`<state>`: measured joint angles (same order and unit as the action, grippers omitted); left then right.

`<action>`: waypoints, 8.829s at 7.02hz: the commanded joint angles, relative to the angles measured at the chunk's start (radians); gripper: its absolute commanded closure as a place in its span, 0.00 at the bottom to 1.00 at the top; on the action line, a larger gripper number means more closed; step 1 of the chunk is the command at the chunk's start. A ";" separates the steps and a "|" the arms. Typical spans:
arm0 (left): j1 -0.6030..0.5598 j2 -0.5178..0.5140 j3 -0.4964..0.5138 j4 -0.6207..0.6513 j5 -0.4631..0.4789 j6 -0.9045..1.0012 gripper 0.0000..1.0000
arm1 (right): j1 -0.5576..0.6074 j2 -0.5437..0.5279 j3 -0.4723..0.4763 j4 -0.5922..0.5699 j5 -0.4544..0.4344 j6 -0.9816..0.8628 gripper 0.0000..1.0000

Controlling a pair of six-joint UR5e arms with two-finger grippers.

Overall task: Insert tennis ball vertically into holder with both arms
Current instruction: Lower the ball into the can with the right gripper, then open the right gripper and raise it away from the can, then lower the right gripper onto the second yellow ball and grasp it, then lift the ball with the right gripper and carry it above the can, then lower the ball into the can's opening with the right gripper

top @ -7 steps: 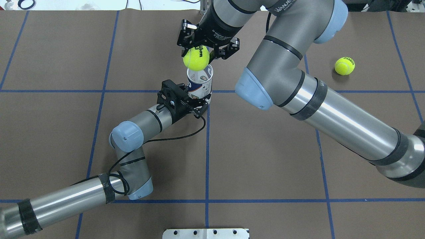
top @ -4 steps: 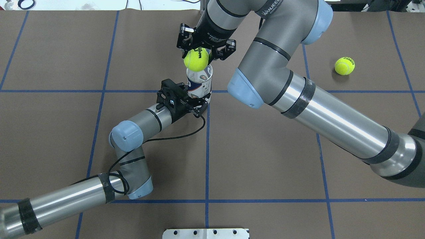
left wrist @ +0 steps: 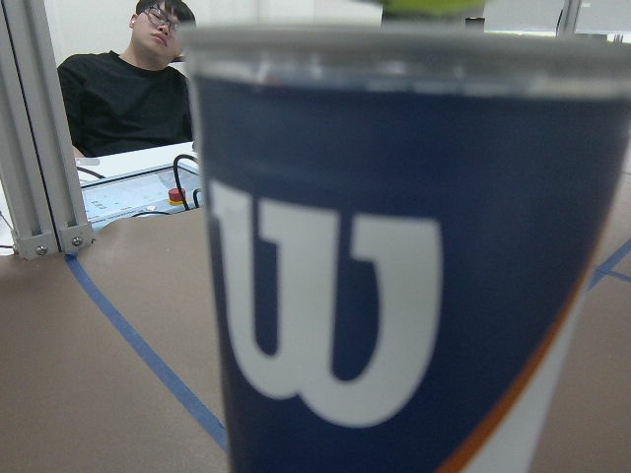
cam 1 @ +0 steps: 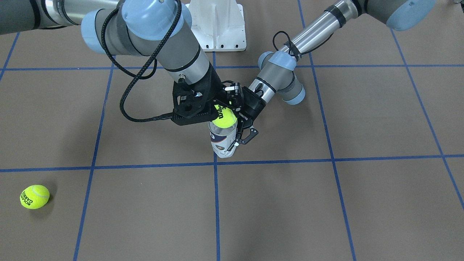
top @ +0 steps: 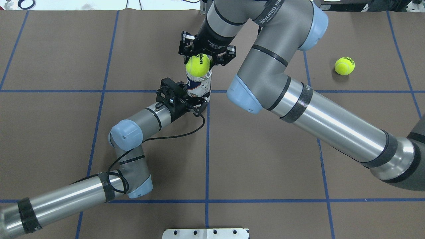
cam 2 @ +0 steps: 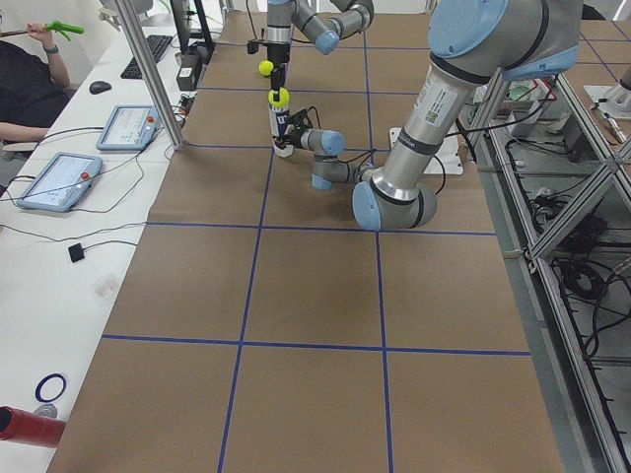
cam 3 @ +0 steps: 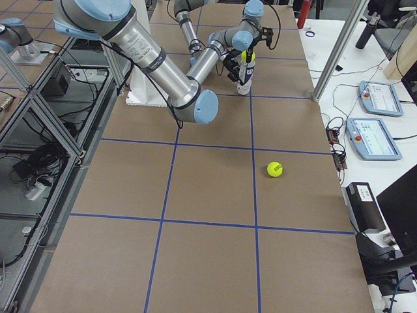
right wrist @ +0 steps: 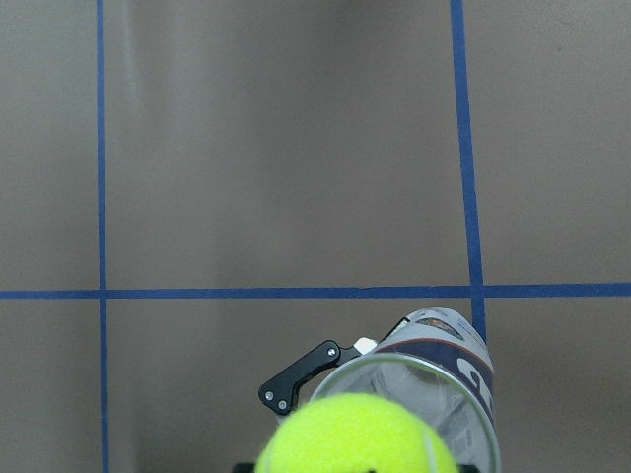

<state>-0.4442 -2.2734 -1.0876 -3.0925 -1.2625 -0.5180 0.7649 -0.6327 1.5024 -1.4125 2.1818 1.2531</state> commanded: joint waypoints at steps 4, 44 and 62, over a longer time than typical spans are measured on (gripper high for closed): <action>-0.001 0.000 -0.002 0.000 0.000 0.000 0.34 | -0.001 -0.004 0.006 0.001 -0.004 0.002 0.02; -0.036 0.002 -0.012 0.000 -0.005 0.003 0.30 | 0.318 -0.429 -0.389 0.198 -0.068 -0.923 0.41; -0.034 -0.003 -0.006 0.000 -0.005 0.001 0.30 | 0.053 0.082 -0.151 0.087 0.069 -0.011 1.00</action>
<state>-0.4777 -2.2767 -1.0951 -3.0925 -1.2671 -0.5169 0.8280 -0.5337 1.3440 -1.3209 2.2500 1.2425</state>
